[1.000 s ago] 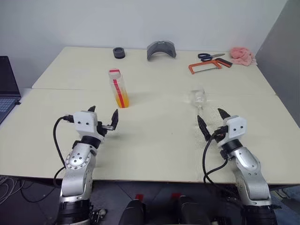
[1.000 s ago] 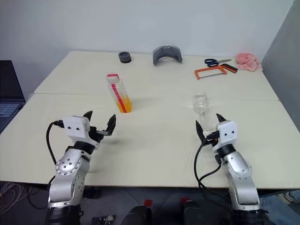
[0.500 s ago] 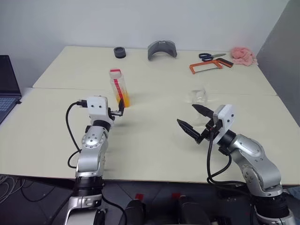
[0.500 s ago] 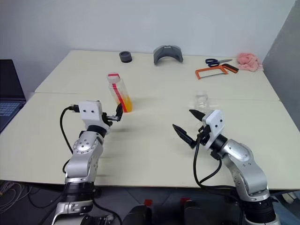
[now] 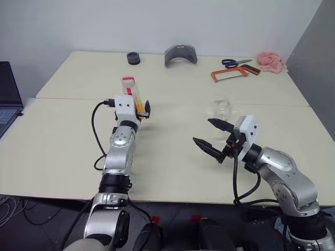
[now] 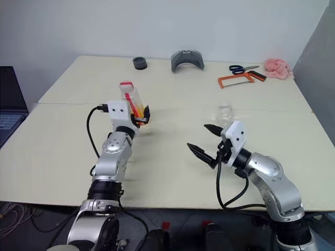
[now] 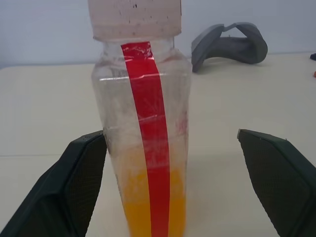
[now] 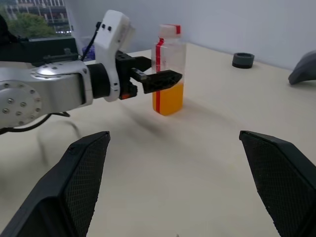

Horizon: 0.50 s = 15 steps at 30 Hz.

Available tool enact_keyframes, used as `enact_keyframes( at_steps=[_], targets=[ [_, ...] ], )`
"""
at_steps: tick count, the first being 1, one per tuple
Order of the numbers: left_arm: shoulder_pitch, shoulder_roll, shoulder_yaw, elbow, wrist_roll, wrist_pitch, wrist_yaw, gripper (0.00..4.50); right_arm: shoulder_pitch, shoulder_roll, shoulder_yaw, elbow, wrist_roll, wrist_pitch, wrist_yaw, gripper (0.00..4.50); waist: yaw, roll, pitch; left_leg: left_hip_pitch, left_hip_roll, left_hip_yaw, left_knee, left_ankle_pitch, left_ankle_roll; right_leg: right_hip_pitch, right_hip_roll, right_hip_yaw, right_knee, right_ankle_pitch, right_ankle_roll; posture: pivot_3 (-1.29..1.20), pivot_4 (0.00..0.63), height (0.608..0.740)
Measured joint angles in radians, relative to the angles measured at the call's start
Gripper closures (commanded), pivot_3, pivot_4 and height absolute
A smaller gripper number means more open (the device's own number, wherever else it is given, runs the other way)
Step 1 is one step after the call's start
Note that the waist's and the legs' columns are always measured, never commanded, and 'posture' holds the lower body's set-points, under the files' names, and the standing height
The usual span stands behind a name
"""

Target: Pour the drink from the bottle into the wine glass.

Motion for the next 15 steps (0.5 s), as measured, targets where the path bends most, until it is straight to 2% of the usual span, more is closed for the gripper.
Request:
enact_keyframes(
  at_steps=[15],
  targets=[
    [-0.139,0.012,0.008,0.181,0.020,-0.038,0.063,0.02,-0.047,-0.013,-0.001,0.003,0.014,0.024,0.018,0.00,0.000,0.000,0.000,-0.001,0.000,0.000,0.000,0.000,0.000,-0.001,0.000,-0.001,0.000,0.000,0.000,0.00,0.150,0.740]
  ],
)
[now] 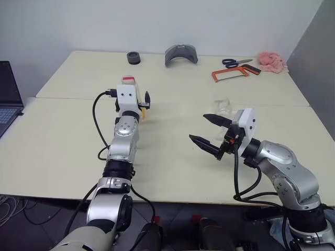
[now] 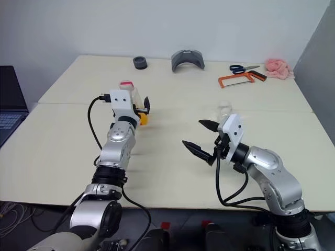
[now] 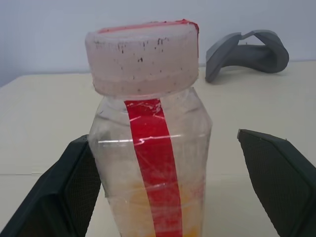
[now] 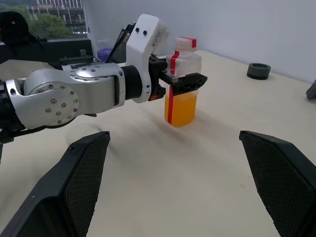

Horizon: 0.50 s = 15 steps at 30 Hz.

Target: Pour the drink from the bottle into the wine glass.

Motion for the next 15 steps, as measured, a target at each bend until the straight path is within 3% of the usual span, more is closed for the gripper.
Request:
enact_keyframes(
  at_steps=[15],
  targets=[
    [-0.073,0.051,0.002,0.108,-0.004,-0.002,-0.033,0.02,-0.024,0.000,0.008,0.009,-0.001,0.002,0.001,0.00,0.000,0.000,0.000,-0.001,0.000,0.000,0.000,0.000,-0.001,-0.001,0.000,0.000,0.000,0.000,0.000,0.00,0.150,0.740]
  ],
)
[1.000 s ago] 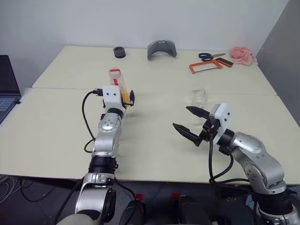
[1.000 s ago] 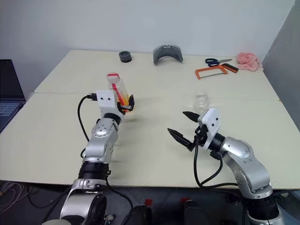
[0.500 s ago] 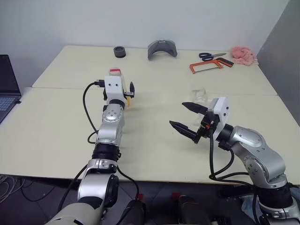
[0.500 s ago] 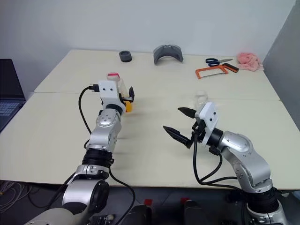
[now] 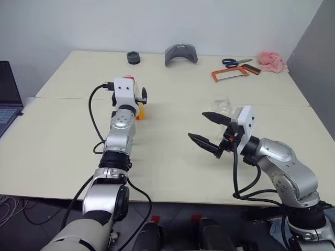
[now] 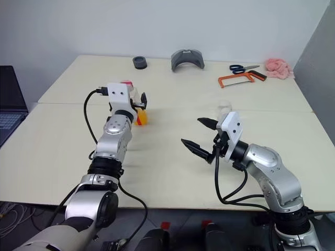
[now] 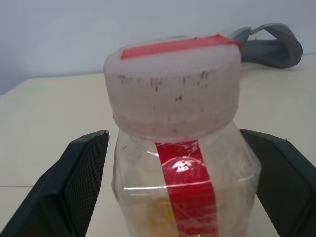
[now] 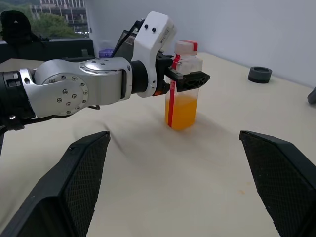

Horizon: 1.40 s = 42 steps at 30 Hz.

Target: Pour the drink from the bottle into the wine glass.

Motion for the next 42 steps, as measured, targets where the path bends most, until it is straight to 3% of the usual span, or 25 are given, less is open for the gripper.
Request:
enact_keyframes(
  at_steps=[7,10,16,18,29,35,42],
  targets=[
    [-0.017,0.004,-0.001,0.011,-0.002,-0.009,-0.016,0.02,0.000,0.000,0.000,0.000,-0.001,0.000,0.000,0.00,0.000,0.000,0.000,0.000,0.000,0.000,0.000,0.000,0.000,0.000,0.000,0.000,0.000,0.000,0.000,0.00,0.150,0.740],
    [-0.021,0.005,-0.001,0.021,-0.001,-0.015,-0.023,0.59,0.000,0.000,0.000,0.000,-0.001,0.000,0.000,0.00,0.000,0.000,0.000,0.000,0.000,0.000,0.000,0.000,0.000,0.000,0.000,0.000,0.000,0.000,0.000,0.00,0.150,0.740],
    [-0.021,0.004,-0.001,0.029,-0.001,-0.015,-0.023,2.35,-0.002,0.000,0.001,0.000,-0.001,0.000,0.003,0.00,0.000,0.000,0.000,0.000,0.000,0.000,0.000,0.000,0.000,0.000,0.000,0.000,0.000,0.000,0.000,0.00,0.150,0.740],
    [-0.021,0.005,-0.001,0.031,-0.001,-0.015,-0.023,2.67,-0.006,0.000,0.001,0.001,-0.001,0.000,0.004,0.00,0.000,0.000,0.000,0.000,0.000,0.000,0.000,0.000,0.000,0.000,0.000,0.000,0.000,0.000,0.000,0.00,0.150,0.740],
    [-0.010,0.001,0.001,0.013,-0.034,-0.024,-0.059,2.70,-0.012,0.000,0.001,0.001,-0.005,0.000,0.006,0.00,0.000,0.000,0.000,-0.001,0.000,0.000,0.000,0.000,0.000,0.000,0.000,0.000,0.000,0.000,0.000,0.00,0.150,0.740],
    [0.084,-0.035,-0.044,-0.149,-0.175,-0.038,-0.373,2.70,-0.007,-0.035,-0.017,-0.020,0.012,0.011,0.015,0.00,0.001,0.000,0.000,-0.002,0.001,0.000,0.000,0.002,-0.003,-0.001,-0.001,0.000,-0.001,0.000,0.000,0.00,0.150,0.740],
    [0.172,0.027,-0.208,-0.317,-0.295,0.042,-0.882,2.70,0.000,-0.086,-0.109,-0.098,0.082,0.082,-0.010,0.00,-0.004,0.000,0.000,-0.002,0.000,0.001,0.000,0.000,0.000,-0.001,0.001,0.000,-0.001,0.000,0.000,0.00,0.150,0.740]
  ],
)
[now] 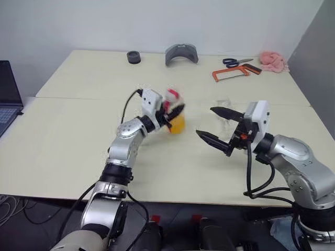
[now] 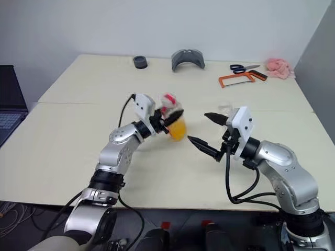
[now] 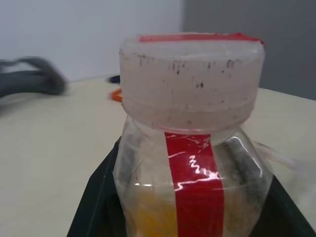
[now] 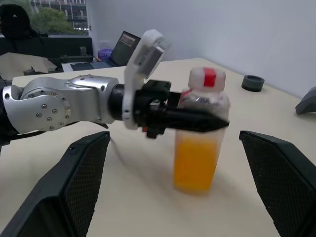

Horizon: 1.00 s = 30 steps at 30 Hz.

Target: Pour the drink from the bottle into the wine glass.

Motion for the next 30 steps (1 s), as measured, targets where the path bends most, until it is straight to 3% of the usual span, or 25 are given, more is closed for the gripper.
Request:
enact_keyframes(
  at_steps=[4,7,20,23,28,30],
  targets=[
    [0.001,0.028,-0.055,-0.050,-0.058,0.046,-0.212,2.70,-0.055,0.013,-0.009,-0.032,0.046,0.102,-0.084,0.00,-0.003,0.000,0.000,0.001,0.000,-0.001,0.000,0.000,0.001,0.000,0.001,0.001,0.001,0.000,0.000,0.00,0.150,0.740],
    [-0.004,0.039,-0.066,-0.051,-0.064,0.057,-0.277,2.70,-0.094,0.040,0.010,-0.044,0.052,0.154,-0.142,0.00,-0.003,0.000,0.000,0.001,0.000,-0.001,0.000,-0.001,0.001,0.000,0.001,0.001,0.001,0.000,0.000,0.00,0.150,0.740],
    [-0.037,0.022,-0.070,-0.039,-0.057,0.060,-0.343,2.71,-0.128,0.101,0.111,-0.015,-0.010,0.177,-0.206,0.00,0.001,0.000,0.000,0.000,0.000,-0.001,0.001,-0.001,0.002,0.000,0.000,0.000,0.001,0.000,0.000,0.00,0.150,0.740],
    [-0.037,0.028,-0.071,-0.039,-0.048,0.055,-0.346,2.71,-0.133,0.111,0.111,-0.003,-0.018,0.175,-0.208,0.64,0.001,0.000,0.000,0.000,0.000,-0.002,0.001,-0.001,0.002,0.000,0.000,0.000,0.001,0.000,0.000,0.00,0.150,0.740],
    [-0.037,0.041,-0.077,-0.038,-0.026,0.048,-0.351,2.71,-0.144,0.112,0.136,0.002,-0.041,0.165,-0.189,2.38,0.001,0.000,0.000,0.000,0.000,-0.002,0.001,-0.001,0.002,0.000,0.000,0.000,0.001,0.000,0.000,0.00,0.150,0.740],
    [-0.036,0.046,-0.077,-0.038,-0.021,0.043,-0.354,2.71,-0.145,0.112,0.143,0.006,-0.046,0.156,-0.182,2.62,0.001,0.000,0.000,0.000,0.000,-0.002,0.001,-0.001,0.002,0.000,0.000,0.000,0.001,0.000,0.000,0.00,0.150,0.740]
  ],
)
